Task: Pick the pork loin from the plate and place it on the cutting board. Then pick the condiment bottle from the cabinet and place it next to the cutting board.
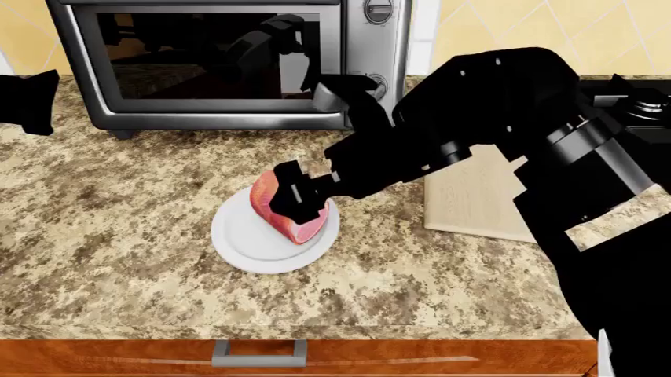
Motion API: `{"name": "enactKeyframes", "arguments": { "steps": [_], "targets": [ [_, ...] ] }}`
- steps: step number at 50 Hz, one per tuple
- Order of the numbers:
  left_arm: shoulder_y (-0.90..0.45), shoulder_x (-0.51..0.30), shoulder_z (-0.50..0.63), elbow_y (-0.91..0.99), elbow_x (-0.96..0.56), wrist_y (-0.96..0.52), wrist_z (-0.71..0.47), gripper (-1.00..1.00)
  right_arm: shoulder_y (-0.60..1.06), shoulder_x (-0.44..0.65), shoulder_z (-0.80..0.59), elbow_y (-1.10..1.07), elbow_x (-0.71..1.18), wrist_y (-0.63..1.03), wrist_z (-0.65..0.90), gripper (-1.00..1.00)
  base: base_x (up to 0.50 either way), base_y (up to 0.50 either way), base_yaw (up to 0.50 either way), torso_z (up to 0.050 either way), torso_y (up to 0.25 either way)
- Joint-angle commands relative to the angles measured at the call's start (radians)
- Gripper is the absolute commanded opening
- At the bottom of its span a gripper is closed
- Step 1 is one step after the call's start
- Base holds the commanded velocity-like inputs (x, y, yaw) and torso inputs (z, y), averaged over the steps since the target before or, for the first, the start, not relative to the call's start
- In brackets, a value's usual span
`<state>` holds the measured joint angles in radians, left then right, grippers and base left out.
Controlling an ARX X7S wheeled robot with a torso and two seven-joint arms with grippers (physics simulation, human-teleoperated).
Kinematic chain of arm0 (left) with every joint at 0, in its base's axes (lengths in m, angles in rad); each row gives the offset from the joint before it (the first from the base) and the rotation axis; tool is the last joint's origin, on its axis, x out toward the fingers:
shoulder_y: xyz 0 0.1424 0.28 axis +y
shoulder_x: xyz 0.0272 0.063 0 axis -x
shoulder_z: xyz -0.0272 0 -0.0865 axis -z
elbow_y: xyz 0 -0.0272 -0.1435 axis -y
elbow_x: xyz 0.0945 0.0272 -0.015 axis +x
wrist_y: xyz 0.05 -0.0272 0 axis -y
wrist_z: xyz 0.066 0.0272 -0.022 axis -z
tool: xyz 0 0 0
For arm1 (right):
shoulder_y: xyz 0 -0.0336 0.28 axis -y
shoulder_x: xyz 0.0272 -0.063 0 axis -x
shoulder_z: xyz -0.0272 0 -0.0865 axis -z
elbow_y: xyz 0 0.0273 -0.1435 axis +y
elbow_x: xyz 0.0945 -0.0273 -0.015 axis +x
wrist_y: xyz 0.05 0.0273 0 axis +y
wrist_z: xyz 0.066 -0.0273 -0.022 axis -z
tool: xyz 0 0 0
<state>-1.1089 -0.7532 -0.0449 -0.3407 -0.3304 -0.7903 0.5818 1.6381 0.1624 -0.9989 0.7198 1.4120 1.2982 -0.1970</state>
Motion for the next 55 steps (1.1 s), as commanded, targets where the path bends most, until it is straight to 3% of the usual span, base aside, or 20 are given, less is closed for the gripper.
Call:
{"name": "enactKeyframes", "arguments": {
  "steps": [1, 3, 4, 19, 33, 39, 55],
  "targets": [
    [-0.001, 0.0, 0.001, -0.003, 0.0, 0.004, -0.001, 1.0, -0.004, 0.003, -0.005, -0.008, 0.006, 0.0, -0.001, 1.0, 0.0, 0.0, 0.0, 0.0, 0.0],
    [0.0, 0.001, 0.001, -0.004, -0.001, 0.004, -0.002, 1.0, -0.004, 0.004, -0.006, -0.009, 0.006, -0.002, 0.0, 1.0, 0.0, 0.0, 0.0, 0.0, 0.0],
    [0.001, 0.0, 0.0, -0.003, -0.001, 0.003, -0.002, 1.0, -0.005, 0.004, -0.007, -0.01, 0.006, -0.003, -0.001, -1.0, 0.0, 0.0, 0.0, 0.0, 0.0],
    [-0.003, -0.003, -0.003, -0.005, -0.005, 0.002, -0.002, 1.0, 0.011, 0.0, -0.025, -0.009, -0.014, -0.025, -0.034, -1.0, 0.0, 0.0, 0.0, 0.0, 0.0],
    [-0.016, 0.003, -0.006, 0.004, -0.013, -0.001, -0.004, 1.0, 0.232, 0.041, 0.018, -0.037, -0.066, -0.099, -0.033, -1.0, 0.0, 0.0, 0.0, 0.0, 0.0],
    [-0.02, 0.004, -0.006, 0.015, -0.017, -0.008, -0.006, 1.0, 0.276, 0.096, 0.088, -0.129, 0.015, -0.041, 0.094, -1.0, 0.0, 0.0, 0.0, 0.0, 0.0],
    [-0.059, 0.026, 0.02, 0.032, -0.017, -0.024, -0.011, 1.0, 0.219, 0.259, 0.259, -0.333, 0.48, 0.081, 0.679, -1.0, 0.0, 0.0, 0.0, 0.0, 0.0]
  ]
}}
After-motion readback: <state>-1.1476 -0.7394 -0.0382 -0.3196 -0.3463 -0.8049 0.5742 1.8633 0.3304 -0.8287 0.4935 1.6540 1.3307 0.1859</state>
